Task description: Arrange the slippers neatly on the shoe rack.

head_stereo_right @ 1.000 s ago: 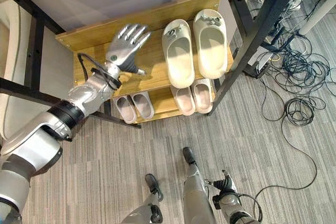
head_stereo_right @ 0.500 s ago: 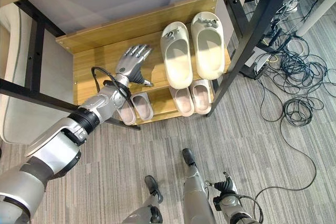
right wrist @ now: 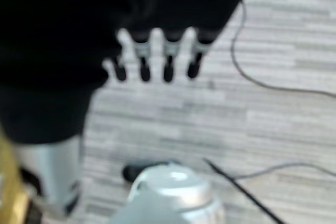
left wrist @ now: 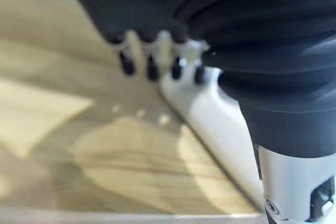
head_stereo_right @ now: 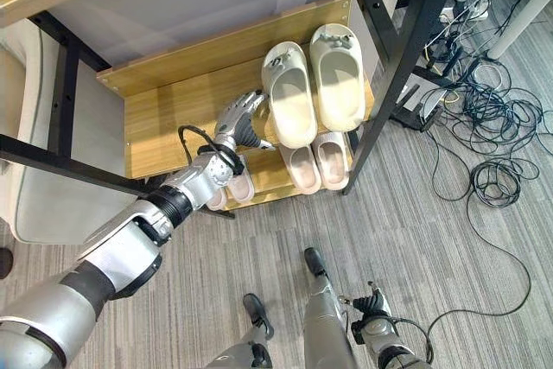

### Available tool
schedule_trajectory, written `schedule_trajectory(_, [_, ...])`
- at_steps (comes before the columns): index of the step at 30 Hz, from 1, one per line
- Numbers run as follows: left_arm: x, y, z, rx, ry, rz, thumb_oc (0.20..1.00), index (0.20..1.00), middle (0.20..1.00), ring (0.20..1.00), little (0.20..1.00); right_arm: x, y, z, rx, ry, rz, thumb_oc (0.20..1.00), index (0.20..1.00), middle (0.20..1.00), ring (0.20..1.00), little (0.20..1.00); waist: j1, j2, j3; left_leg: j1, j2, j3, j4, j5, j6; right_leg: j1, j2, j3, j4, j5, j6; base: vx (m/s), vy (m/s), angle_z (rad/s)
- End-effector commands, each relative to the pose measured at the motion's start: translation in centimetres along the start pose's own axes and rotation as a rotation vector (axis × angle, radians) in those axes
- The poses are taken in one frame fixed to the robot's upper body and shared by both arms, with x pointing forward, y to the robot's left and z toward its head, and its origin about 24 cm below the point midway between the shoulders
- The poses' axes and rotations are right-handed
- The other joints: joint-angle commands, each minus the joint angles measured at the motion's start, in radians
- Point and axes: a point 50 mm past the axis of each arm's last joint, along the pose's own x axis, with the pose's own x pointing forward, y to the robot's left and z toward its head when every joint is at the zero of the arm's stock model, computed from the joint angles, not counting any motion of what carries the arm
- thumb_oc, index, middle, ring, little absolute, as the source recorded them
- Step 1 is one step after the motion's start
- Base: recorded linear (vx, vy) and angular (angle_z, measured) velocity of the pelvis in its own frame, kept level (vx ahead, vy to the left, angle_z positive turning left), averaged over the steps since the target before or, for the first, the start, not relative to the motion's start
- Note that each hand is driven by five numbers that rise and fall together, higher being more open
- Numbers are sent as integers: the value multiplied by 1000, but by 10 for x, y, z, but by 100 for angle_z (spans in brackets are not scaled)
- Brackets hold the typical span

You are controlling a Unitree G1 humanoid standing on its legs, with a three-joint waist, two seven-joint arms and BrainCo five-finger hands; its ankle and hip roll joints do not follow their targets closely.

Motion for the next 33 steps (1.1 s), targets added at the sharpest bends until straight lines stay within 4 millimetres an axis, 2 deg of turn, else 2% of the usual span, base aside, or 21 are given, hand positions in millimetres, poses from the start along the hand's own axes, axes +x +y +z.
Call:
schedule_trajectory(1, [18, 23, 16, -163, 17, 88, 1000, 1000, 1000, 1000, 1000, 3, -15, -6, -37, 27, -35, 1000, 1000, 1000, 1000, 1000, -14, 15, 16, 13, 68, -126, 4, -20, -64, 50, -39, -89, -75, -27, 46, 0, 0, 0])
schedule_trajectory(6, [17, 13, 33, -253, -18, 56, 1000, 1000, 1000, 1000, 1000, 5, -17, -2, -27, 26, -42, 1000, 1000, 1000, 1000, 1000, -14, 18, 14, 18, 69, -127, 4, -20, -63, 56, -38, -90, -70, -30, 46, 0, 0, 0])
schedule_trajectory(11, [18, 13, 37, -233, -33, 47, 1000, 1000, 1000, 1000, 1000, 5, -16, -2, -21, 27, -39, 1000, 1000, 1000, 1000, 1000, -15, 17, 9, 18, 69, -127, 4, -20, -63, 54, -37, -90, -72, -29, 47, 0, 0, 0])
schedule_trajectory(13, [20, 18, 35, -200, -32, 62, 1000, 1000, 1000, 1000, 1000, 5, -16, -4, -19, 33, -39, 1000, 1000, 1000, 1000, 1000, -12, 16, 6, 14, 70, -130, 4, -20, -62, 53, -39, -91, -74, -28, 47, 0, 0, 0])
schedule_trajectory(15, [22, 25, 28, -175, -10, 82, 1000, 1000, 1000, 1000, 1000, 4, -17, -5, -17, 38, -39, 1000, 1000, 1000, 1000, 1000, -11, 15, 4, 14, 70, -132, 4, -20, -61, 54, -40, -93, -73, -29, 47, 0, 0, 0])
schedule_trajectory(19, [24, 47, -1, -126, 73, 142, 1000, 1000, 1000, 1000, 1000, 4, -15, -8, -2, 50, -30, 1000, 1000, 1000, 1000, 1000, -4, 8, -2, 23, 73, -139, 4, -19, -61, 69, -40, -99, -70, -33, 48, 0, 0, 0])
schedule_trajectory(20, [21, 55, -15, -106, 106, 164, 1000, 1000, 1000, 1000, 1000, 3, -14, -10, 2, 62, -21, 1000, 1000, 1000, 1000, 1000, 0, 2, -5, 30, 72, -143, 4, -17, -62, 80, -40, -104, -70, -36, 48, 0, 0, 0])
schedule_trajectory(21, [21, 55, -15, -106, 106, 164, 1000, 1000, 1000, 1000, 1000, 3, -14, -10, 2, 62, -21, 1000, 1000, 1000, 1000, 1000, 0, 2, -4, 30, 72, -143, 4, -17, -62, 80, -40, -104, -70, -36, 48, -10, -51, 11])
schedule_trajectory(22, [16, 62, -31, -135, 142, 201, 1000, 1000, 1000, 1000, 1000, 1, -11, -16, 16, 86, -10, 1000, 1000, 1000, 1000, 1000, 5, -11, -6, 46, 73, -151, 4, -16, -64, 105, -43, -115, -71, -41, 48, -8, -48, 15])
schedule_trajectory(23, [13, 64, -38, -154, 153, 204, 1000, 1000, 1000, 1000, 1000, 1, -13, -18, 13, 96, -13, 1000, 1000, 1000, 1000, 1000, 6, -15, -5, 52, 74, -154, 4, -16, -64, 113, -44, -118, -70, -43, 48, -7, -67, 20])
schedule_trajectory(27, [-1, 60, -44, -229, 88, 188, 1000, 1000, 1000, 1000, 1000, -1, -12, -25, 47, 129, -8, 1000, 1000, 1000, 1000, 1000, 19, -33, -2, 89, 71, -167, 4, -17, -65, 162, -49, -132, -74, -48, 48, 12, -31, 16])
schedule_trajectory(29, [-23, 53, -38, -319, -43, 156, 1000, 1000, 1000, 1000, 1000, -3, -7, -28, 83, 144, 4, 1000, 1000, 1000, 1000, 1000, 30, -48, 8, 129, 68, -174, 4, -24, -65, 214, -54, -141, -78, -56, 49, 0, 0, 0])
schedule_trajectory(30, [-24, 53, -38, -319, -42, 156, 1000, 1000, 1000, 1000, 1000, -3, -7, -28, 82, 144, 5, 1000, 1000, 1000, 1000, 1000, 29, -49, 6, 127, 67, -174, 4, -23, -65, 212, -55, -141, -80, -54, 49, -7, -6, 4])
schedule_trajectory(33, [-66, 35, -38, -507, -143, 47, 1000, 1000, 1000, 1000, 1000, -7, -2, -37, 127, 176, 14, 1000, 1000, 1000, 1000, 1000, 43, -71, 3, 177, 60, -177, 4, -37, -62, 281, -62, -157, -92, -60, 52, 18, 0, 14])
